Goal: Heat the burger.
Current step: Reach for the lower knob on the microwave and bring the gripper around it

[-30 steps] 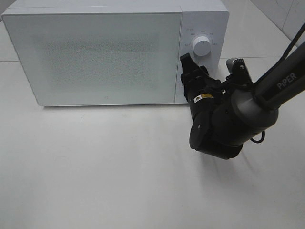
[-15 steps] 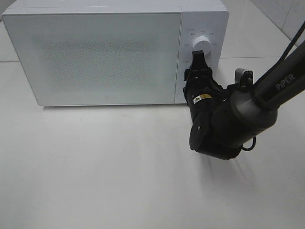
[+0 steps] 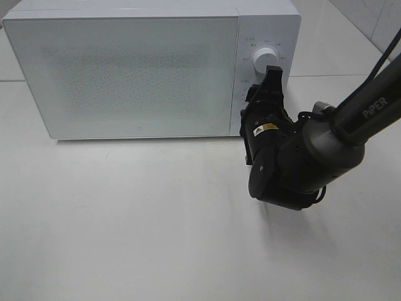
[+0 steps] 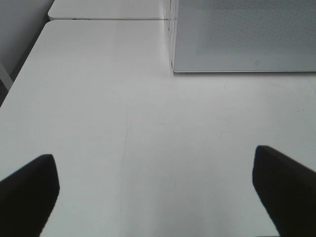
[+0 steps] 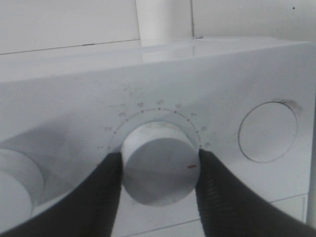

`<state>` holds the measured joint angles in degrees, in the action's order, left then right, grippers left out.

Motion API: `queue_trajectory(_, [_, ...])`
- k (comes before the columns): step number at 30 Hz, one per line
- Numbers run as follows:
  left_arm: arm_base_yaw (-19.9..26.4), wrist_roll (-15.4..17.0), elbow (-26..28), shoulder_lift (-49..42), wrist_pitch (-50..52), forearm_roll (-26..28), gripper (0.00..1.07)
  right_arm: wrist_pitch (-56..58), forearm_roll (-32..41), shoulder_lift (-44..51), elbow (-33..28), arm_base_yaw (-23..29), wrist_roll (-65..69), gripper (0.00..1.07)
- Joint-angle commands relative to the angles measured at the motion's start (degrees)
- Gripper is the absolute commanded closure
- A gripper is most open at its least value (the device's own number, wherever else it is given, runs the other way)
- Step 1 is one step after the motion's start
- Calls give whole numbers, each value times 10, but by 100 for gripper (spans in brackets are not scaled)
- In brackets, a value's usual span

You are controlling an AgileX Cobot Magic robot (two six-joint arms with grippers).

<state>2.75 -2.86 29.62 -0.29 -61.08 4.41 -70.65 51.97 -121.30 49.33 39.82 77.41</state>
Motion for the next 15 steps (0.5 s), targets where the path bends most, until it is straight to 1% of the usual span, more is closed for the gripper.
queue_trajectory(1, [1, 3, -1, -14, -2, 1, 7, -78, -142, 6, 25, 5, 10, 103])
queue_trajectory(7, [1, 3, -1, -14, -2, 1, 7, -78, -142, 6, 25, 5, -14, 102])
queue_trajectory(8, [1, 3, -1, -14, -2, 1, 7, -78, -142, 6, 25, 3, -28, 101])
queue_trajectory(9, [1, 3, -1, -14, -2, 1, 7, -78, -142, 6, 23, 2, -39, 96])
queue_trajectory(10, [1, 3, -1, -14, -2, 1, 7, -78, -142, 6, 23, 2, -39, 96])
queue_trajectory(11, [1, 3, -1, -14, -2, 1, 7, -78, -133, 6, 21, 2, -45, 92])
queue_trajectory(12, [1, 3, -1, -14, -2, 1, 7, -78, -133, 6, 21, 2, -45, 92])
queue_trajectory(13, [1, 3, -1, -14, -2, 1, 7, -78, -108, 6, 15, 2, -56, 81])
queue_trajectory(14, [1, 3, -1, -14, -2, 1, 7, -78, -78, 6, 9, 2, -59, 65])
queue_trajectory(15, [1, 3, -1, -14, -2, 1, 7, -78, -78, 6, 9, 2, -59, 65])
